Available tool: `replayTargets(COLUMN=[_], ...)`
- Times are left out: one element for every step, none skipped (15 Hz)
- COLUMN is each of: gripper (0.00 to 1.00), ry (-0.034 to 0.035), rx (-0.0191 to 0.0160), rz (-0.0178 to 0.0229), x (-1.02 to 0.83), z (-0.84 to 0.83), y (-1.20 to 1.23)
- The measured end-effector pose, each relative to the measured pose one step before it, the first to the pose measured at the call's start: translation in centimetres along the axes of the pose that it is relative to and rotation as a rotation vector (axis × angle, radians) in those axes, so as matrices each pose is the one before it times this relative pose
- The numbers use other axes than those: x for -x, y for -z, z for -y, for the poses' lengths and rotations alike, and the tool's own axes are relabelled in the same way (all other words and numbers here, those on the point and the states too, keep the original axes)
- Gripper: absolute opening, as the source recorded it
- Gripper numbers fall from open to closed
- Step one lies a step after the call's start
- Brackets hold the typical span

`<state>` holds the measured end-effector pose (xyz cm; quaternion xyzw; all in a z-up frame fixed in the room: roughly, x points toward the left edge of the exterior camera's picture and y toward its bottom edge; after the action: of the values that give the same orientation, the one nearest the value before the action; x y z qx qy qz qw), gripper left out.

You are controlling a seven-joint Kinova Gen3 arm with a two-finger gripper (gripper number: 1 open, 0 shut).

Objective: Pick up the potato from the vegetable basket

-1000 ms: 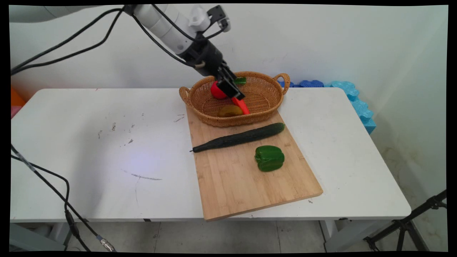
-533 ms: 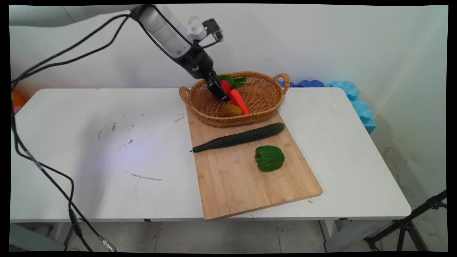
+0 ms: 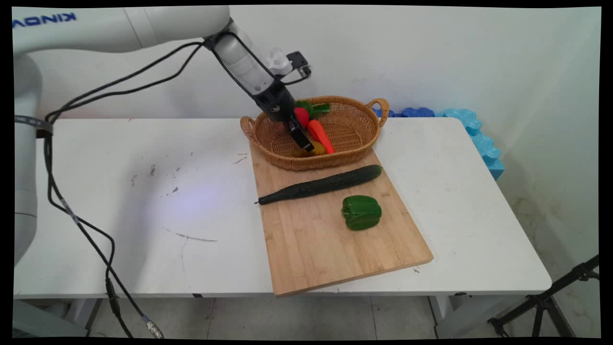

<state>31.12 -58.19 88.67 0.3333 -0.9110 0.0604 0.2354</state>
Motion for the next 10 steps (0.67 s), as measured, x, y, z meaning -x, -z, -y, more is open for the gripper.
replayTargets(gripper=[1.00, 1.00, 1.00, 1.00, 1.00, 1.00, 1.00, 1.00, 1.00, 1.00], ry=[-0.00129, -0.00262, -0.00284, -0.00293, -0.00357, -0.00392, -0.00367, -0.00307, -0.00345, -0.00355], rx=[0.00648, 0.00566, 0.00578, 0.00519, 0.00423, 0.00439, 0.00409, 0.00333, 0.00375, 0.00278], rz=[0.00302, 0.00200, 0.00155, 0.00101, 0.00068, 0.00081, 0.00117, 0.00064, 0.00061, 0.00036], x=[-0.051, -0.090, -0.058, -0.016, -0.065, -0.044, -0.024, -0.032, -0.040, -0.044], z=[0.237, 0.175, 0.191, 0.175, 0.119, 0.122, 0.101, 0.064, 0.061, 0.065], y=[-0.607, -0.505, -0.510, -0.452, -0.369, -0.384, -0.348, -0.274, -0.303, -0.278])
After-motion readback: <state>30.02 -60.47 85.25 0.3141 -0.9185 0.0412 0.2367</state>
